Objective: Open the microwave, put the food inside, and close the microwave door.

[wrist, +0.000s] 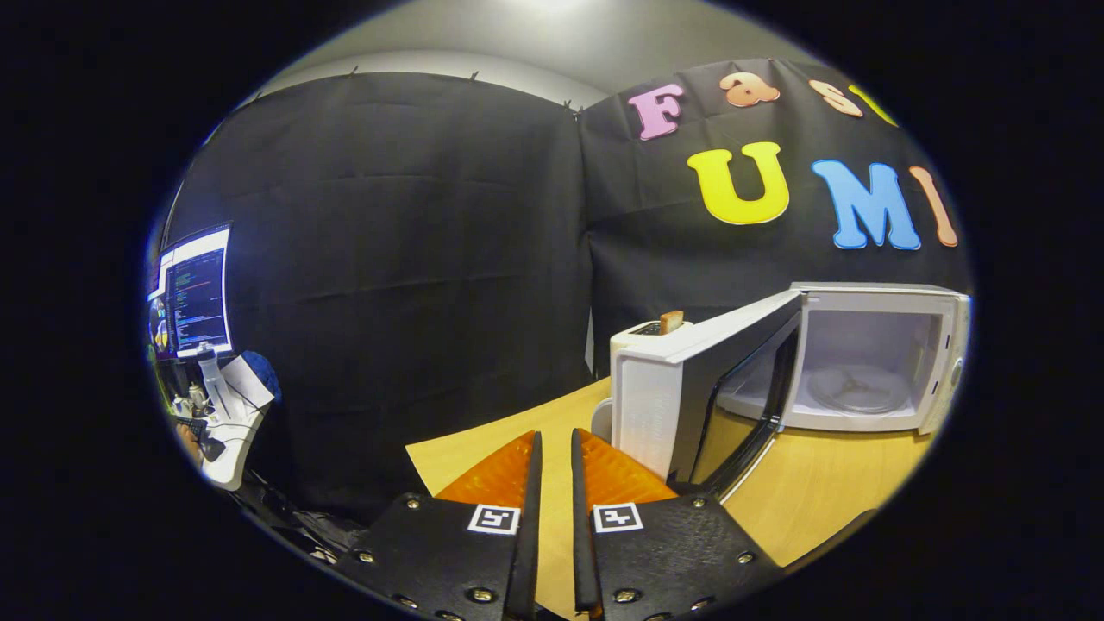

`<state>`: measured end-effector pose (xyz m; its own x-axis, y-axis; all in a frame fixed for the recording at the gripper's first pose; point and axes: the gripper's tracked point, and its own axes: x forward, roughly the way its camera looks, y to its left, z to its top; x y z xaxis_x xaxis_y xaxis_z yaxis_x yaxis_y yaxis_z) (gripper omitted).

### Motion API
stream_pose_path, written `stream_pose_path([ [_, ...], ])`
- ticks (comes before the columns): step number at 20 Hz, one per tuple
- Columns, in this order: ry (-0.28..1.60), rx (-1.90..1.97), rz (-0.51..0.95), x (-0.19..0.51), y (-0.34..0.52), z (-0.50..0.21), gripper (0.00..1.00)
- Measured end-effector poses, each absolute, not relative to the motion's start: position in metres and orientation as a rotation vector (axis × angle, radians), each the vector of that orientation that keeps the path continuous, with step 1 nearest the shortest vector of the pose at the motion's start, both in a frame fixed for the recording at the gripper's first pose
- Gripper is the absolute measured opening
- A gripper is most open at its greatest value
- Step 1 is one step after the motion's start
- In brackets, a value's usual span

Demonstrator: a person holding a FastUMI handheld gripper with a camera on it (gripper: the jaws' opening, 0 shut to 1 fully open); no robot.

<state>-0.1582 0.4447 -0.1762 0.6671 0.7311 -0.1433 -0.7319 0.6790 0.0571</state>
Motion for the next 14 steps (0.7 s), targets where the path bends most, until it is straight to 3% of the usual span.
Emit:
stream_pose_path([
  [5, 0.1, 0.028, 0.886, -0.171, 0.452, -0.154, 0.26],
  [6, 0.077, 0.057, 0.925, -0.18, 0.452, -0.144, 0.34],
  [7, 0.058, 0.077, 0.942, -0.186, 0.444, -0.135, 0.55],
  [9, 0.018, 0.1, 0.937, -0.193, 0.421, -0.118, 0.8],
  [14, -0.154, 0.095, 0.78, -0.188, 0.32, -0.065, 0.82],
])
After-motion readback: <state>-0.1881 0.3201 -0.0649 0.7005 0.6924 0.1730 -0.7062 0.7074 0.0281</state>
